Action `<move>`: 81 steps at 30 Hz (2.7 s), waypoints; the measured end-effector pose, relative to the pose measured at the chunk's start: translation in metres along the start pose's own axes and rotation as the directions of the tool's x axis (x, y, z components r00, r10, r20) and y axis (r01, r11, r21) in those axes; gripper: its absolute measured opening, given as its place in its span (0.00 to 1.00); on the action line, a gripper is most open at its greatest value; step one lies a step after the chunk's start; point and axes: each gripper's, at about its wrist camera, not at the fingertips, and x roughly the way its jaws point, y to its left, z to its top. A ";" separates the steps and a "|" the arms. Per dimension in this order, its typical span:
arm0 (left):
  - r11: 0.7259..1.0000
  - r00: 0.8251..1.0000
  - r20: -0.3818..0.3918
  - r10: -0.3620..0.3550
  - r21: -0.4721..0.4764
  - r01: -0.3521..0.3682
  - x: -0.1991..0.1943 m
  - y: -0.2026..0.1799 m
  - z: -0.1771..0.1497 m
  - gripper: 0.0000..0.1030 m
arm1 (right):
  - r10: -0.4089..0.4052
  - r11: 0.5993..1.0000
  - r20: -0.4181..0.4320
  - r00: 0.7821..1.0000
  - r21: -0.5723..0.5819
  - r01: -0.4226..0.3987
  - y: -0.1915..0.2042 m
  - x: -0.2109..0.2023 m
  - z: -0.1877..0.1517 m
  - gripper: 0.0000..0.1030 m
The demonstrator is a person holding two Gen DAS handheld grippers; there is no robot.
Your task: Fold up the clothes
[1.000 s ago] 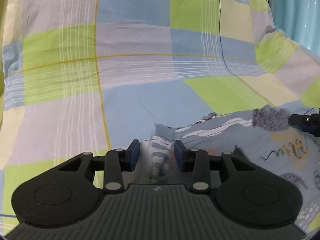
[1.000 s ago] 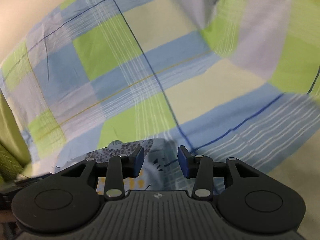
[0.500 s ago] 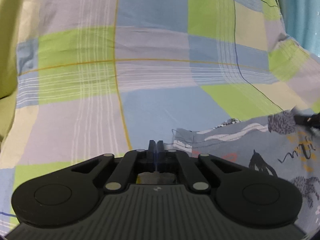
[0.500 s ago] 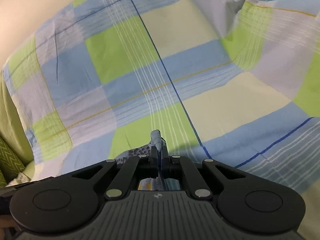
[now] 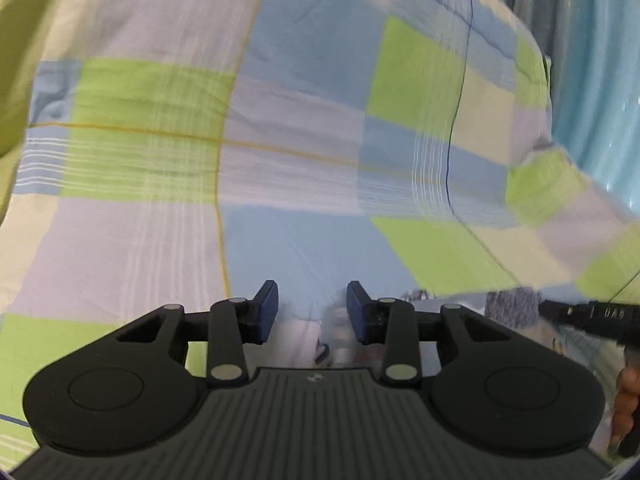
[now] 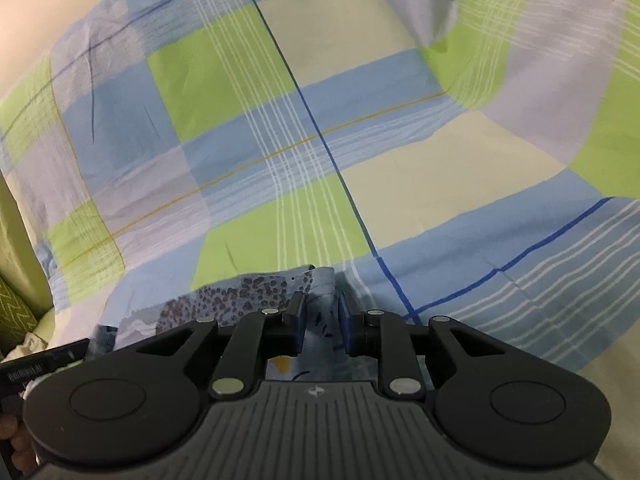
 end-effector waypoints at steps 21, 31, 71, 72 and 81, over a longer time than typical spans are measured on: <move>0.988 0.995 -0.100 0.029 0.157 -0.013 0.020 -0.018 -0.014 0.07 | 0.006 0.996 0.074 0.997 -0.089 0.001 0.023 -0.007 0.005 0.02; 0.970 0.990 0.007 0.142 0.197 -0.140 -0.012 -0.019 -0.007 0.15 | -0.128 0.986 0.102 0.987 -0.093 0.137 0.008 -0.020 0.001 0.21; 0.306 0.992 -0.120 -0.048 0.943 0.129 -0.110 -0.108 -0.132 0.40 | -0.097 0.678 -0.097 0.991 -0.735 -0.005 0.112 -0.143 -0.120 0.44; 0.282 0.993 -0.107 -0.048 0.952 0.116 -0.108 -0.112 -0.135 0.40 | -0.112 0.646 -0.101 0.989 -0.763 -0.005 0.118 -0.143 -0.127 0.44; 0.177 0.998 -0.017 -0.065 0.984 0.028 -0.081 -0.120 -0.135 0.42 | -0.088 0.485 -0.059 0.994 -0.875 -0.009 0.151 -0.120 -0.154 0.56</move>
